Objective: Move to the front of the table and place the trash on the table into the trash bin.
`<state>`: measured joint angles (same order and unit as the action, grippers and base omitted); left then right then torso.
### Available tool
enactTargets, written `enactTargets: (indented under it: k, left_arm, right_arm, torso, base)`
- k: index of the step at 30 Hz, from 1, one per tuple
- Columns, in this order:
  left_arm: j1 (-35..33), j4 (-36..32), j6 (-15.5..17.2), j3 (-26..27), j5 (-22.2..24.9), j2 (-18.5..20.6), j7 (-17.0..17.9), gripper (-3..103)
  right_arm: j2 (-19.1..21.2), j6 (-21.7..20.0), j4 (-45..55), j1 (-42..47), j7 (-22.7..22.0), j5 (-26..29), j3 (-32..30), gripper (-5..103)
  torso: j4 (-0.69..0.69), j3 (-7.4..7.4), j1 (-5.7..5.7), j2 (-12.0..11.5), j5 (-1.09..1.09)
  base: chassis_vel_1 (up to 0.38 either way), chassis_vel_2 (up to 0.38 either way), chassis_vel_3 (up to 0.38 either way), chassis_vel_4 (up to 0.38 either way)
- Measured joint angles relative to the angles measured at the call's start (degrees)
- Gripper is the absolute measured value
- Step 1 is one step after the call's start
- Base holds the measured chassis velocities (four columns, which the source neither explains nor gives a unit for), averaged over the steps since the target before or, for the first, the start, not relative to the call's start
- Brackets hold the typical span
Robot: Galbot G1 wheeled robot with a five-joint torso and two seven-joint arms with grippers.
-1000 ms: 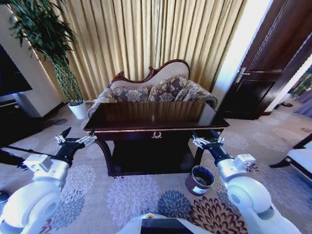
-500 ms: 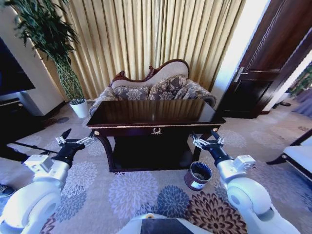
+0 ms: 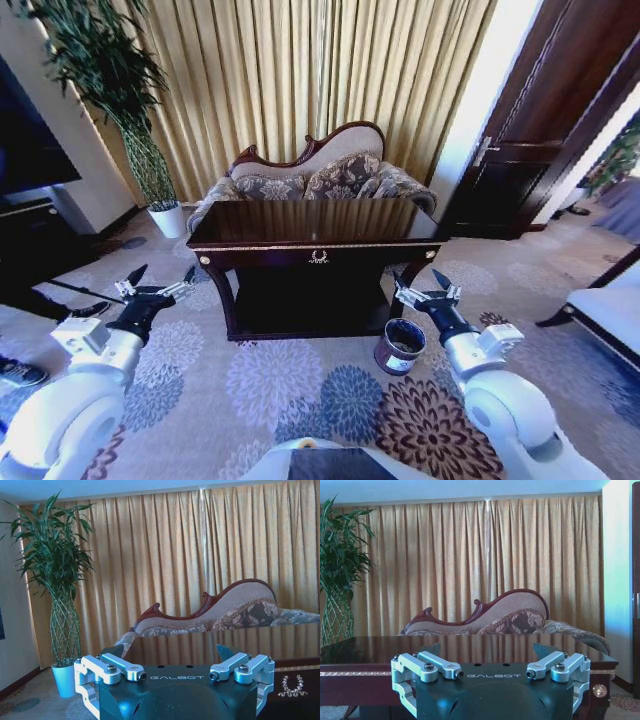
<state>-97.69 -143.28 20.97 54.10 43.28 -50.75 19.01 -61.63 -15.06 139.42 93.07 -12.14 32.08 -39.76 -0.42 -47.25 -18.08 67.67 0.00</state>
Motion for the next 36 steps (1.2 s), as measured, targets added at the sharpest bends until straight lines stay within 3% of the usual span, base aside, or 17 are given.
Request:
enactTargets:
  k: [36]
  left_arm:
    - [-0.3, 0.0, -0.1, -1.0, -0.1, -0.2, -0.2, 100]
  right_arm:
    - [0.1, 0.4, 0.2, 0.7, -0.4, -0.2, -0.1, 100]
  torso:
    - [0.0, 0.0, -0.01, 0.0, 0.0]
  base:
    - [0.182, -0.175, -0.189, 0.173]
